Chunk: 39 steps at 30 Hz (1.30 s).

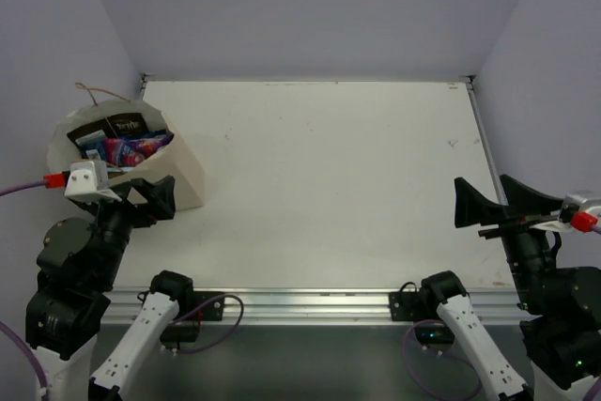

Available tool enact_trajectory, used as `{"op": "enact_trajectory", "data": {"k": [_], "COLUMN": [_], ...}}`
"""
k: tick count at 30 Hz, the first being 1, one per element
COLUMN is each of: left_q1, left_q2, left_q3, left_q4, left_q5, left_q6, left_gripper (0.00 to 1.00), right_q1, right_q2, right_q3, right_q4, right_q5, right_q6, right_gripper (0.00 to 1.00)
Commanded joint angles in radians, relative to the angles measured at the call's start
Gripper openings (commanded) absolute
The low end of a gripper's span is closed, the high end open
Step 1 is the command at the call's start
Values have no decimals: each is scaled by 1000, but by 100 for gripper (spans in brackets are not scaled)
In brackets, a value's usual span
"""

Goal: Take the snacks out of the paper bag

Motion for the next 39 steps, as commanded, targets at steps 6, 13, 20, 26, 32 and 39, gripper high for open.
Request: {"op": "enact_trajectory", "data": {"k": [6,13,20,26,32,39], "left_q1": [-7,-7,36,185,203,206], "left_q2": [190,605,799,861,923,976], "left_q3": [58,277,363,363,363,365], "left_q4": [37,8,-21,2,23,48], "left_q5": [-23,-80,-188,-114,-68,-54], "left_q6": [-78,-114,-129,-77,-46,-26], "left_gripper": [100,100,98,90,81,55], "right_q1": [4,4,4,11,18,19], "right_q2": [9,9,-46,-85,-86,-109], "right_q3": [-57,-98,-124,-158,-166,-183], "right_q4": [37,31,34,50,60,63], "right_q5": [-70,-155,-181,-181,-181,-167], "right_q6": [24,39,39,40,39,34], "right_gripper": [99,99,99,99,99,99]}}
